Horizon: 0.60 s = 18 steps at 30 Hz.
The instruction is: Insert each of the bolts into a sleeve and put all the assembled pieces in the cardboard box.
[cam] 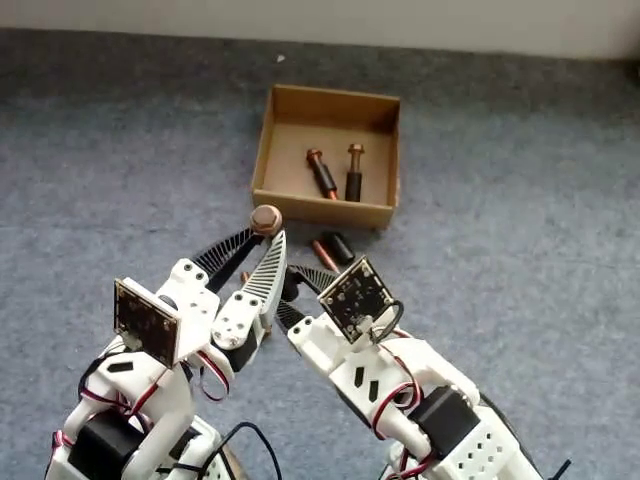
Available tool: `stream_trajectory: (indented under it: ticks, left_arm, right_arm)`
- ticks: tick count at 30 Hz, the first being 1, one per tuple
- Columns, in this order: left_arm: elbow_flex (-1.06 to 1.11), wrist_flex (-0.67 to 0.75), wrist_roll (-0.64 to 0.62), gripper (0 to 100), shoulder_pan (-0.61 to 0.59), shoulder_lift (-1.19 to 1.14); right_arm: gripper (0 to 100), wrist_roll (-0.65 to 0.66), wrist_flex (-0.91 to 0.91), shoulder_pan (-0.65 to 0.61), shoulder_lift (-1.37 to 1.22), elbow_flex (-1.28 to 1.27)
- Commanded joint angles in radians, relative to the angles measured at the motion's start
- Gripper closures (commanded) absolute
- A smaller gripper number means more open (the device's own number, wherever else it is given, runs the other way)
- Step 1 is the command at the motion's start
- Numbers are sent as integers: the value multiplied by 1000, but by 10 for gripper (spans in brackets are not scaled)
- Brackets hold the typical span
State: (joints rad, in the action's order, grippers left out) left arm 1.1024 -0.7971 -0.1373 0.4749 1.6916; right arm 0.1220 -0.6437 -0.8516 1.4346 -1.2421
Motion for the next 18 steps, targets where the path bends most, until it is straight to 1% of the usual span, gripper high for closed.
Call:
stream_trajectory:
  ticks: [1,4,11,18]
  left_arm:
    - [-12,28,2,996,18,7]
    - [-12,28,2,996,18,7]
    - [-4,28,2,996,25,7]
    - [7,26,2,996,27,7]
  right_arm:
    - [993,41,28,-8,19,25]
    - [993,63,30,-7,44,25]
    - [993,110,30,-7,193,22]
    - [993,110,30,-5,194,19]
